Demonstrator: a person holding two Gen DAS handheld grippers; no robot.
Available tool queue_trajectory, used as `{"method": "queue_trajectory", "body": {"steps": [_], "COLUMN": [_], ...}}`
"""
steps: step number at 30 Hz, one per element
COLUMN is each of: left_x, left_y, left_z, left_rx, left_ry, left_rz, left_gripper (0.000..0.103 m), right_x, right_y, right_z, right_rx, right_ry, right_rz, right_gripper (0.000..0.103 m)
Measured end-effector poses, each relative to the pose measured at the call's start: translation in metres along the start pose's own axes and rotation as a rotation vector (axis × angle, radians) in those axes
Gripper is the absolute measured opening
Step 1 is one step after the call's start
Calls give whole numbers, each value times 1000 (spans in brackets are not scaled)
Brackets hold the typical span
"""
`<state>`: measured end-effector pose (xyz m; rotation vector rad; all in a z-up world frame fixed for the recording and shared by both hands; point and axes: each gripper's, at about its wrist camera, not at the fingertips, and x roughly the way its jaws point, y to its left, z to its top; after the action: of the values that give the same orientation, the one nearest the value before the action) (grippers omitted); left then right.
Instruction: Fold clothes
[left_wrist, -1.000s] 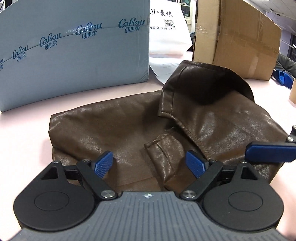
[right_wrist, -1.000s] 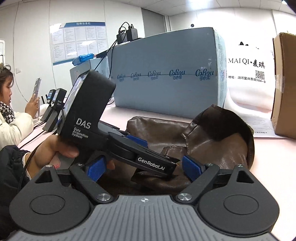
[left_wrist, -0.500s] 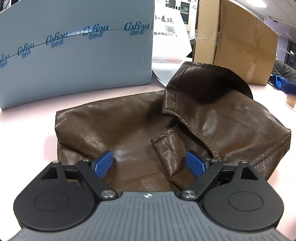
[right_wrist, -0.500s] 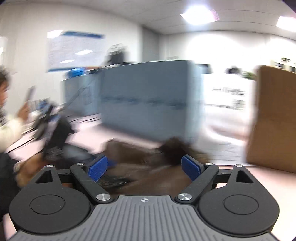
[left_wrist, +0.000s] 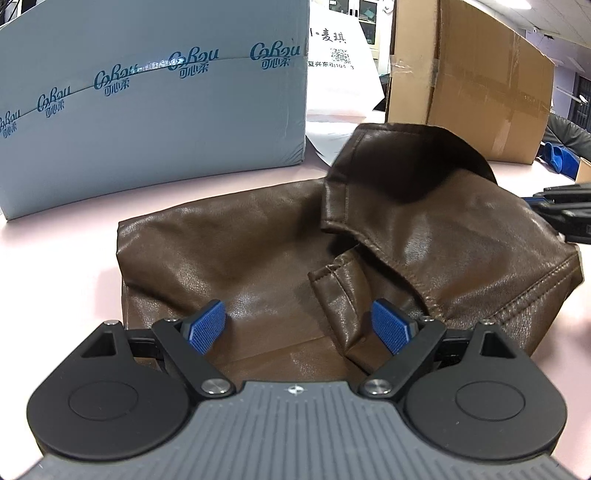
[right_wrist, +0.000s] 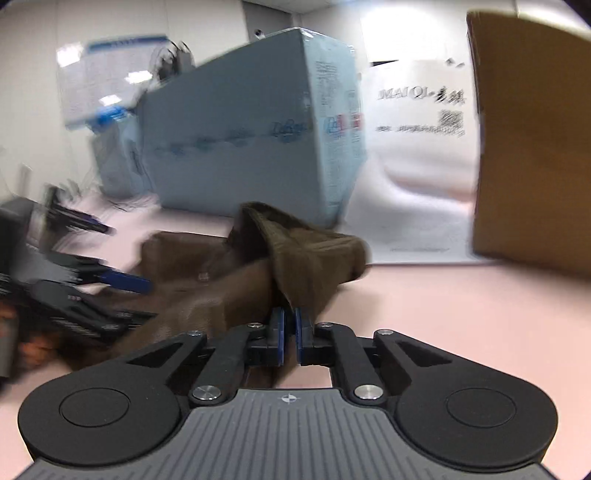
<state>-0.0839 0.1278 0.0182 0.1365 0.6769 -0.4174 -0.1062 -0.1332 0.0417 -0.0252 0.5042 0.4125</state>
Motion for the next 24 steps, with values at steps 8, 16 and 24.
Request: {"method": "queue_trajectory", "body": {"steps": [8, 16, 24], "left_x": [3, 2, -5], "left_y": [7, 8, 15], "left_z": [-1, -1, -1], "left_rx": [-2, 4, -31], "left_ry": [-17, -17, -20], "left_rz": [-19, -23, -32], "left_gripper": [87, 87, 86], "right_x": [-9, -25, -71], "right_y": [-34, -69, 60], "right_z": [21, 9, -18], "right_rx": [-21, 193, -392], "right_ry": [-134, -135, -174], "right_rz": [-144, 6, 151], "right_gripper": [0, 43, 81]}}
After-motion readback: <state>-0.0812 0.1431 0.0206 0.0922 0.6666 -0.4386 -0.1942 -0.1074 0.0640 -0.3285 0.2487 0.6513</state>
